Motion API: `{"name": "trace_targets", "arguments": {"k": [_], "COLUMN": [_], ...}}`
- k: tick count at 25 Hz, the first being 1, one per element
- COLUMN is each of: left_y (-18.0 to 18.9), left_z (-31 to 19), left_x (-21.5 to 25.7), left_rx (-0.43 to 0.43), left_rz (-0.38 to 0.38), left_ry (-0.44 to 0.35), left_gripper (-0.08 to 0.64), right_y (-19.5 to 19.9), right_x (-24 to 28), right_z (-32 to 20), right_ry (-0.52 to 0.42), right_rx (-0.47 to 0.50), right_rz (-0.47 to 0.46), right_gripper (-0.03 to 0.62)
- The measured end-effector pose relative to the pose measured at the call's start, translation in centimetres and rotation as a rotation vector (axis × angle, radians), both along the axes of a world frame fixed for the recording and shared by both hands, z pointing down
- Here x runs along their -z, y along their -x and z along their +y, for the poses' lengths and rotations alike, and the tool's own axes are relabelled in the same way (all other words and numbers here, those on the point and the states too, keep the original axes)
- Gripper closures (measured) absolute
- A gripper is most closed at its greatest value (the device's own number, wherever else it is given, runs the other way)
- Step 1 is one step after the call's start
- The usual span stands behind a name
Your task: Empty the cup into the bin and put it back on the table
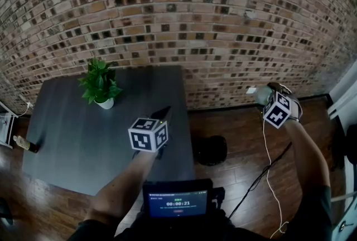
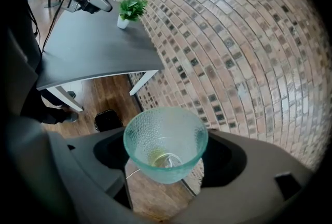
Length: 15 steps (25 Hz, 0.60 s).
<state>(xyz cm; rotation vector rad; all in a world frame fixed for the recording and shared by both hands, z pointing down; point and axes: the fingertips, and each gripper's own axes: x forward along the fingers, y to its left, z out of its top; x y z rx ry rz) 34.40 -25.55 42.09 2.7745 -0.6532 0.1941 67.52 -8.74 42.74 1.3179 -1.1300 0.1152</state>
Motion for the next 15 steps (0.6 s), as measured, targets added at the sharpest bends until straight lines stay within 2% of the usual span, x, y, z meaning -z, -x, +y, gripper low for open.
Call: {"name": "trace_targets", "arguments": {"k": [8, 15], "left_y": [-0.1, -0.2], "left_z": [0.1, 0.2], "left_x": [-0.3, -0.6], "left_rx": [0.004, 0.005], "left_rz": [-0.007, -0.008], "left_ry": [0.002, 0.011], "left_gripper": [0.569, 0.569], "right_y": [1.2, 1.0], "right_x": [2.3, 2.1], "right_z": [-0.5, -0.5], "right_ry": [0.002, 0.070], "right_rx": [0.031, 0.060], "right_rz": [0.054, 0.128], "right_gripper": [0.196, 0.196]}}
